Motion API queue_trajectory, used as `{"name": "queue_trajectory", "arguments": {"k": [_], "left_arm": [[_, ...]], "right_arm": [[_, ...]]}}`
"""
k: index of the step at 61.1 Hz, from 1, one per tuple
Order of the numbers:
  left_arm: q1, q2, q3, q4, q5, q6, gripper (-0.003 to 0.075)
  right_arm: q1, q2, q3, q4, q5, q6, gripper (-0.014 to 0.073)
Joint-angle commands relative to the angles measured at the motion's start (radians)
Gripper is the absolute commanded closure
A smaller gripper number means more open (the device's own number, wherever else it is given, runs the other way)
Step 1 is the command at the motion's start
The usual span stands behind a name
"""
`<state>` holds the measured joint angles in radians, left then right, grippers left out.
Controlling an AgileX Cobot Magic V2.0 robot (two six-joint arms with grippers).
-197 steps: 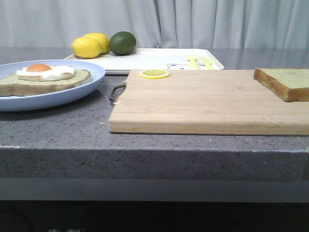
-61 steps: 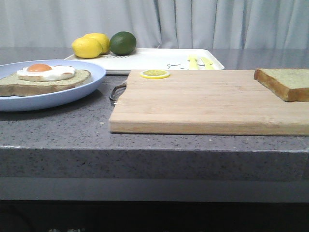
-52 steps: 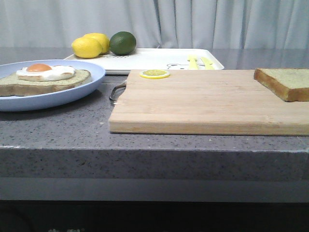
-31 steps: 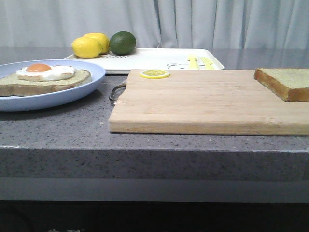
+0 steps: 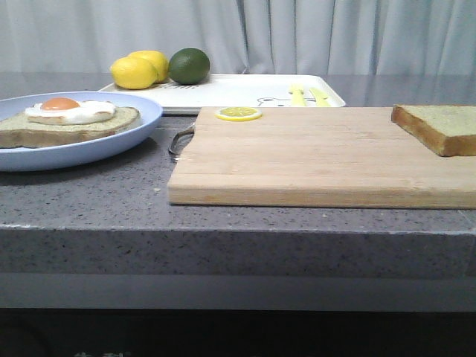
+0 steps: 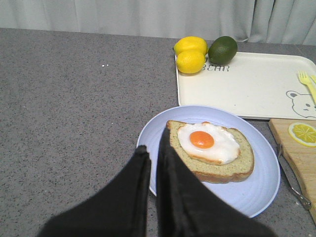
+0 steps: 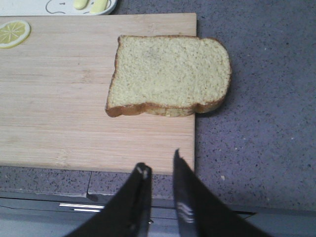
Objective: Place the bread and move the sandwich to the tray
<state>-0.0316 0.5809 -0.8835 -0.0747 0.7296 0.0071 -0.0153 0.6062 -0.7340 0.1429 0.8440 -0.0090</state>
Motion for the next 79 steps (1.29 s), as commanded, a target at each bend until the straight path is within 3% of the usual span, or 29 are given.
{"name": "queue_trajectory", "arguments": {"k": [1, 6, 10, 31, 46, 53, 68, 79], "left_arm": [[0.001, 0.011, -0.026, -0.003, -0.075, -0.007, 0.0473], [0.001, 0.012, -0.026, -0.003, -0.078, -0.007, 0.0309], [0.001, 0.012, -0.026, -0.003, -0.082, -0.007, 0.0250], [0.001, 0.014, -0.026, -0.003, -0.085, -0.007, 0.0248], [0.001, 0.014, -0.026, 0.002, -0.089, -0.007, 0.0248], [0.001, 0.014, -0.026, 0.003, -0.093, -0.007, 0.0248], [0.001, 0.014, -0.026, 0.004, -0.112, -0.007, 0.0248], [0.001, 0.014, -0.026, 0.004, -0.117, -0.007, 0.0248]], "right_arm": [[-0.006, 0.013, -0.027, 0.000, -0.052, -0.006, 0.0194], [-0.006, 0.013, -0.027, 0.000, -0.053, -0.006, 0.0042], [-0.006, 0.013, -0.027, 0.000, -0.060, -0.006, -0.0006], [-0.021, 0.117, -0.117, -0.022, 0.021, -0.005, 0.0003], [-0.189, 0.342, -0.231, 0.019, 0.138, -0.001, 0.0003], [-0.281, 0.434, -0.243, 0.144, 0.145, -0.076, 0.0003], [-0.539, 0.624, -0.243, 0.581, 0.191, -0.393, 0.0003], [-0.650, 0.744, -0.243, 0.825, 0.232, -0.559, 0.0003]]}}
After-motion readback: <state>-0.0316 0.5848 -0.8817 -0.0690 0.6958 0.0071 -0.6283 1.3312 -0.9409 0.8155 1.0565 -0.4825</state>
